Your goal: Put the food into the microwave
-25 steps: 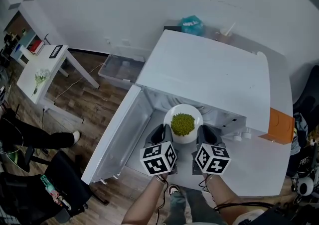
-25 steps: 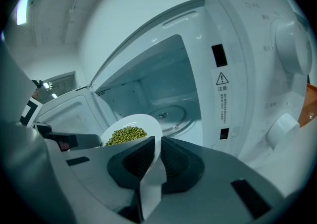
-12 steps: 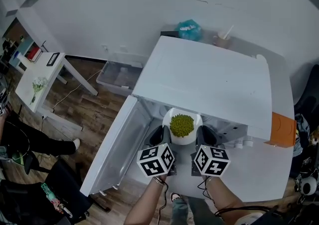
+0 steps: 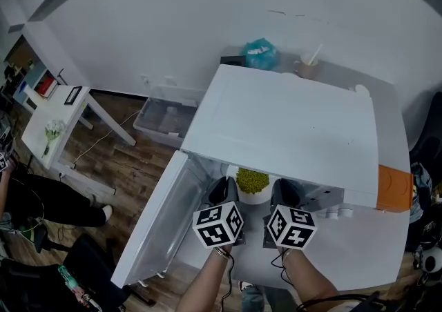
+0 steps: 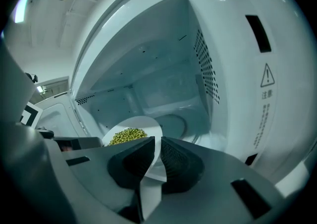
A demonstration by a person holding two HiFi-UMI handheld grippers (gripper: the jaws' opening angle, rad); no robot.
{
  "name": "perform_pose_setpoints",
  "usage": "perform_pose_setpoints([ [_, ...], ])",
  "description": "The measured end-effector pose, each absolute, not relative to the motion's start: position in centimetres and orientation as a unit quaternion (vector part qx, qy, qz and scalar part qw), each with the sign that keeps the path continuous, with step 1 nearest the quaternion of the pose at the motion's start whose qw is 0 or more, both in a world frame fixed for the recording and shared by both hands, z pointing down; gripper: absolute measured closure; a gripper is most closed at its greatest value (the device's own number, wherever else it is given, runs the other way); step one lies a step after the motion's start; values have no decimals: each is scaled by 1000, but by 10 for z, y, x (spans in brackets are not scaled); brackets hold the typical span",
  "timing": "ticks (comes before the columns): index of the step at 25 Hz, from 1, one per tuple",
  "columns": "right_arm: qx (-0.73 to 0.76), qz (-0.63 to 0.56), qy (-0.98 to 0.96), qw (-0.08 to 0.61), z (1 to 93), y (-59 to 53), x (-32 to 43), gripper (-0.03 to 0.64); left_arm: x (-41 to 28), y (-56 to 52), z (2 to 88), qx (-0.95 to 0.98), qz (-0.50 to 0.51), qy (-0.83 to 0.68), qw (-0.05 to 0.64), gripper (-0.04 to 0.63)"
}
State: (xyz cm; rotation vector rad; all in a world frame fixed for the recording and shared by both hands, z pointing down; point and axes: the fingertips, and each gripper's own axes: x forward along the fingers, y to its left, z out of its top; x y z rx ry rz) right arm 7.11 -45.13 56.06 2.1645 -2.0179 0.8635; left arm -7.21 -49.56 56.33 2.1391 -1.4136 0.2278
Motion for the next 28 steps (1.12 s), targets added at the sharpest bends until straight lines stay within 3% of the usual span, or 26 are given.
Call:
perform_pose_setpoints([
  [28,728,278,-626,30,576,-472,80,566,-55,-535,579,813,86,-517,254,543],
])
